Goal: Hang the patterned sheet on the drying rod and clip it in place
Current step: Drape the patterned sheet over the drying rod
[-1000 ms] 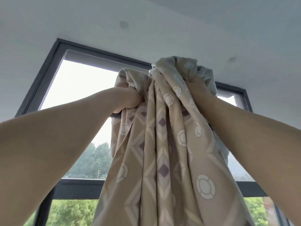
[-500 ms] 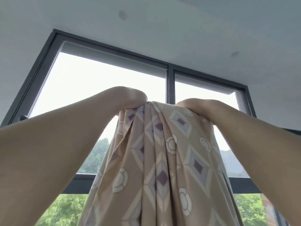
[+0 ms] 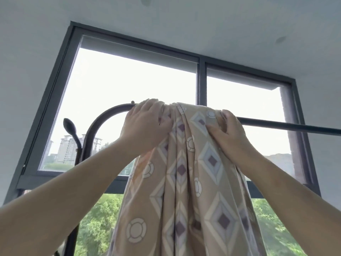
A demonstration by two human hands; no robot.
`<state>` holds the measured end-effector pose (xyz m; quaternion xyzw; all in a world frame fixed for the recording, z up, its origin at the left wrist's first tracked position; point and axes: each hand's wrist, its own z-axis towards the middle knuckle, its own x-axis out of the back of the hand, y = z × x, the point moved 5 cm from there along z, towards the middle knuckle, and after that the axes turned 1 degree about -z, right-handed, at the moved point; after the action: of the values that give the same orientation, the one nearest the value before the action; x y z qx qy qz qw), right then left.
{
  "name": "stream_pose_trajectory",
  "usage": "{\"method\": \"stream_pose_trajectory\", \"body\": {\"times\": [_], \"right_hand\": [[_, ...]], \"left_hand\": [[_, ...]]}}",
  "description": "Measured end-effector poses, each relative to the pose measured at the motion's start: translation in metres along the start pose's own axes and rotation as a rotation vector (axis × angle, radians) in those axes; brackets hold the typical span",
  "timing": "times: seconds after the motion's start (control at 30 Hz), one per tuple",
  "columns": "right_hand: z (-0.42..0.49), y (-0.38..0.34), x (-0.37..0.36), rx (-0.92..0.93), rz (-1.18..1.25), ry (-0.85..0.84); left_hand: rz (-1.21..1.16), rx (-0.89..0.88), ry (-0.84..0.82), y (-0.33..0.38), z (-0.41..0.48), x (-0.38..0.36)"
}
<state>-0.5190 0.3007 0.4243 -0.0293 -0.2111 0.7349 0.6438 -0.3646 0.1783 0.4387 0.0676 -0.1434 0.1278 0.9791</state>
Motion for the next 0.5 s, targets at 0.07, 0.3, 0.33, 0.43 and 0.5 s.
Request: {"method": "stream_pose_trajectory", "body": {"times": [0.07,0.3,0.33,0.43,0.5], "right_hand": [[-0.022,0.006,-0.003,-0.067,0.251,-0.009],[-0.070,0.038,-0.006,-0.404,0.369,-0.185],[-0.076,0.040,-0.007,-0.427,0.408,-0.242],[-0.089,0.036,-0.006,-0.421,0.492,-0.440],[-0.092,0.031,-0.002,-0.419,0.536,-0.505]], "left_hand": [[-0.287,0.052,0.003,0.003,-0.025,-0.001],[-0.775,0.517,-0.278,-0.011,-0.077,-0.021],[-0.732,0.530,-0.296,-0.014,-0.078,-0.020],[-0.662,0.565,-0.390,-0.024,-0.076,-0.018],[-0.668,0.589,-0.493,-0.025,-0.076,-0.013]]}}
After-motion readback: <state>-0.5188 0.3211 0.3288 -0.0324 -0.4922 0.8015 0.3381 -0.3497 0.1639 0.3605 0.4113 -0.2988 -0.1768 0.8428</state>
